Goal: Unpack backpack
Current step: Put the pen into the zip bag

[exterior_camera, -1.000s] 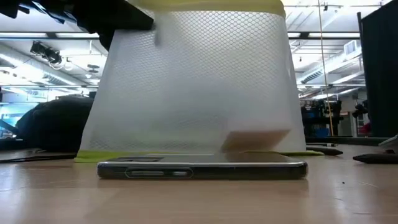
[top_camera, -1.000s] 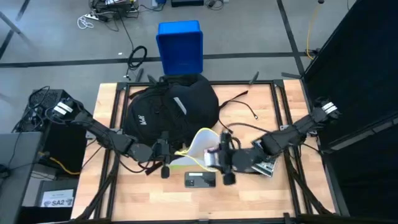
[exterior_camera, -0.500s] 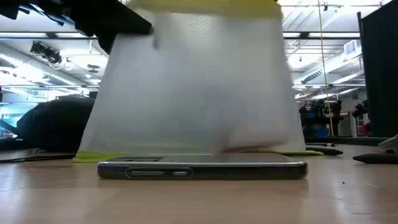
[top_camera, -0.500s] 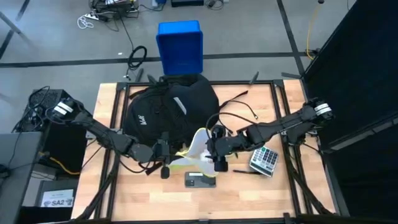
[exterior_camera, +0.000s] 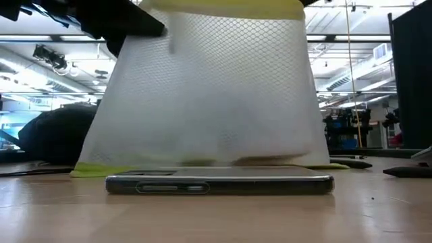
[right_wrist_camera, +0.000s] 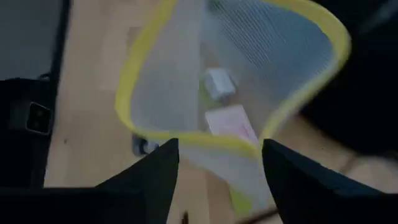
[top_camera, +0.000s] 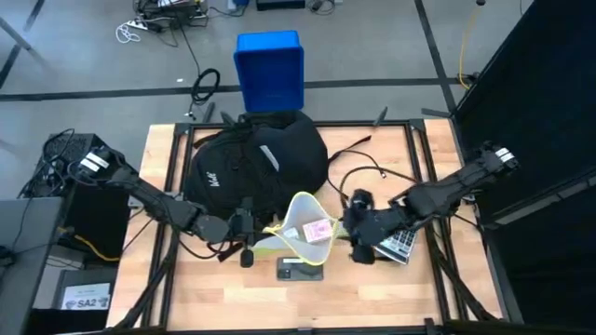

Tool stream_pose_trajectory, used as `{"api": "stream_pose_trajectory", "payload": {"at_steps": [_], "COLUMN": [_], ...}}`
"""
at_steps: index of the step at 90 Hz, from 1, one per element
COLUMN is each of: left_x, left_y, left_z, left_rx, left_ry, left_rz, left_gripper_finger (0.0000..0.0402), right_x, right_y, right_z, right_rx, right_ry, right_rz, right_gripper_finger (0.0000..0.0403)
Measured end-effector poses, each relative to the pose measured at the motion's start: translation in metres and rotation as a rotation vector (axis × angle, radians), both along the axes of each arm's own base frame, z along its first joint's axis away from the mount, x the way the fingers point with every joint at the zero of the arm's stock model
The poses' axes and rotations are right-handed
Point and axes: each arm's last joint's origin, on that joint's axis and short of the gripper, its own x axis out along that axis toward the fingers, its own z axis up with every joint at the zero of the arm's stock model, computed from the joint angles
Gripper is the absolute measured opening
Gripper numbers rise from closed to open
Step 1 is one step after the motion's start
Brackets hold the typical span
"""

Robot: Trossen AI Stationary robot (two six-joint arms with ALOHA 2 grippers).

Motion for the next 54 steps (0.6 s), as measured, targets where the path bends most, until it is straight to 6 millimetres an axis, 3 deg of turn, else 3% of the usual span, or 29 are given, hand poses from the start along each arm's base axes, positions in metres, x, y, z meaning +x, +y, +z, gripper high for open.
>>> {"api": "stream_pose_trajectory", "payload": {"at_steps": [11,19,37,54], "left_x": [0.000,0.000,0.000,0.000], "left_y": [0.000,0.000,0.000,0.000], "left_z": [0.000,0.000,0.000,0.000], "left_rx": [0.000,0.001,0.006,0.047], "left_ry": [0.000,0.000,0.000,0.001], "left_rz": [0.000,0.000,-0.002,-0.013], "left_gripper_finger": [0.0000,0.0000,0.0000,0.0000], "right_x": [-0.010,-0.013,-0.017,-0.019], "right_y": [0.005,0.003,-0.022,-0.051], "right_z": [-0.007,-0.022,-0.075,-0.129], "right_rx": [-0.091,-0.102,-0.109,0.011], "right_ry": [0.031,0.069,0.211,0.305], "right_rz": [-0.075,-0.121,-0.268,-0.345], "right_gripper_finger": [0.0177,0.0167,0.0159,0.0166]}}
